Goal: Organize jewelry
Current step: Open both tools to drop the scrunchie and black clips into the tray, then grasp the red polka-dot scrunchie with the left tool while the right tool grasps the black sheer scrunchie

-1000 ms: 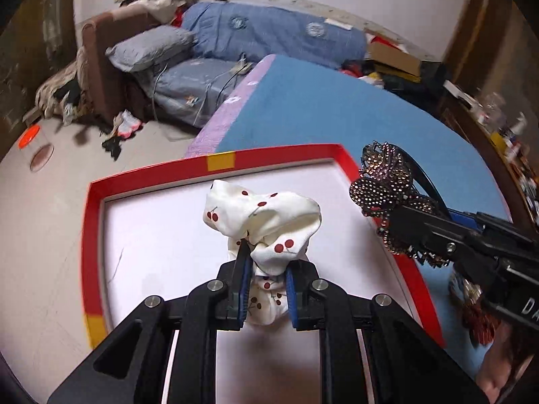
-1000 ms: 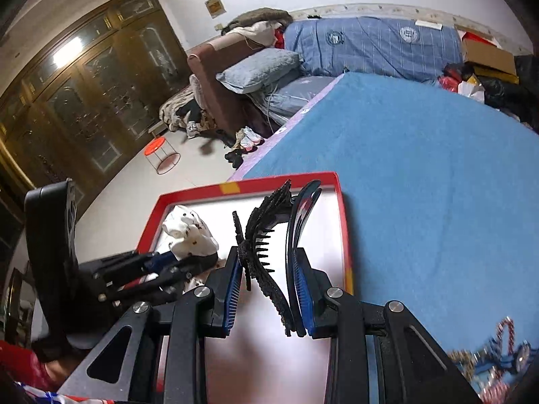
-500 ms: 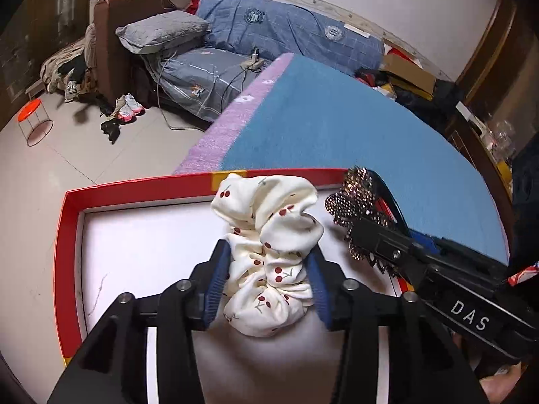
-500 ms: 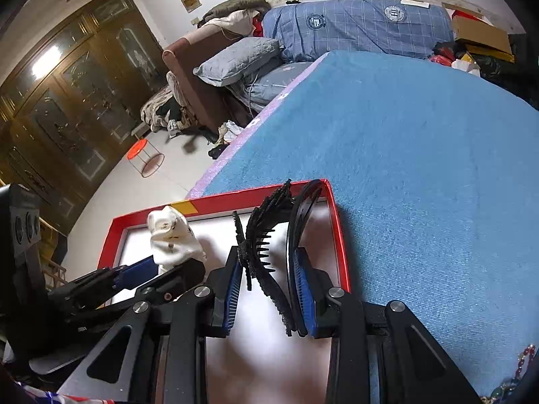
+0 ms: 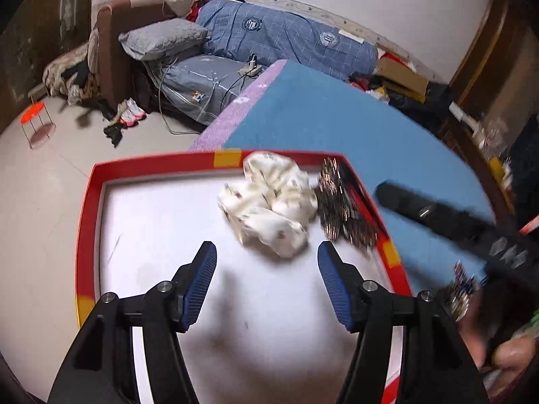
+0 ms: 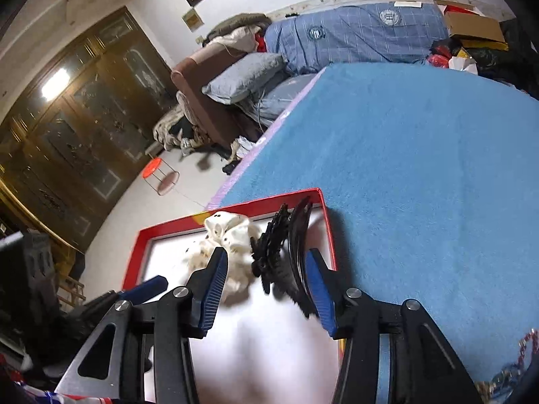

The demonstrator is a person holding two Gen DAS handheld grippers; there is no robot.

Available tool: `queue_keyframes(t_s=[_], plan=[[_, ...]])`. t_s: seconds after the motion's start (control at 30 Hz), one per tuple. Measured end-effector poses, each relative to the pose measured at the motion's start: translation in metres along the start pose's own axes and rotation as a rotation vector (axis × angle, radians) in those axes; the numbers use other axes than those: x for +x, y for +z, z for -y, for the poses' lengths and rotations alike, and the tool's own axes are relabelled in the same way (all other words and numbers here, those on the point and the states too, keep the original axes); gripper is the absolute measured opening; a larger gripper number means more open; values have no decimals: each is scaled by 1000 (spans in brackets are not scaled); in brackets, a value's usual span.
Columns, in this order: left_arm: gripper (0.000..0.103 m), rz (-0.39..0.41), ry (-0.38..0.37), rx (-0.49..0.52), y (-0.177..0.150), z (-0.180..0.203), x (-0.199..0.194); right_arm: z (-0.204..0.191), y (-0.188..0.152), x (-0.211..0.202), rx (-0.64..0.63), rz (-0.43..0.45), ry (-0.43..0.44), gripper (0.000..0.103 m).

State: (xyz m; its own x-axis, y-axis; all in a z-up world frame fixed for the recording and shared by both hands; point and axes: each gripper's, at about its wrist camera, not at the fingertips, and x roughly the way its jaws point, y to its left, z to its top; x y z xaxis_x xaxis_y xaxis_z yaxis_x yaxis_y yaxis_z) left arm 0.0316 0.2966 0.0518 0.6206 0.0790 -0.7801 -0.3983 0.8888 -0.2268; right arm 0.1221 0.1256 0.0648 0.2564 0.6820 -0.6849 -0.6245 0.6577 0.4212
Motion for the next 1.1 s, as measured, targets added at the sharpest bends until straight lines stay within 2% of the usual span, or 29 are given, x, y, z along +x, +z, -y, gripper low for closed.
queue_keyframes(t_s=[0.17, 0.3, 0.47, 0.63, 0.77, 0.87, 0.9, 1.0, 1.07, 1.1], plan=[[61, 97, 64, 82, -28, 26, -11, 7, -30, -49, 24, 35, 38, 56], [61, 102, 113, 154, -38, 42, -4, 13, -66, -91, 7, 62, 24, 56], [61, 106, 164, 191, -47, 43, -8, 37, -103, -149, -3, 110, -30, 56], [61, 80, 128, 201, -69, 34, -28, 84, -128, -215, 39, 183, -155, 56], [62, 167, 162, 205, -83, 40, -62, 122, -146, -257, 125, 250, -193, 58], [64, 211, 100, 208, -90, 56, -87, 146, -159, -278, 193, 302, -227, 59], [67, 208, 54, 214, -93, 65, -93, 152, -164, -282, 213, 315, -240, 59], [67, 172, -59, 257, -107, 98, -98, 167, -172, -286, 270, 336, -225, 61], [67, 152, -102, 307, -117, 123, -97, 176, -176, -287, 304, 346, -220, 68], [67, 138, -126, 348, -126, 140, -95, 178, -177, -283, 313, 343, -223, 68]])
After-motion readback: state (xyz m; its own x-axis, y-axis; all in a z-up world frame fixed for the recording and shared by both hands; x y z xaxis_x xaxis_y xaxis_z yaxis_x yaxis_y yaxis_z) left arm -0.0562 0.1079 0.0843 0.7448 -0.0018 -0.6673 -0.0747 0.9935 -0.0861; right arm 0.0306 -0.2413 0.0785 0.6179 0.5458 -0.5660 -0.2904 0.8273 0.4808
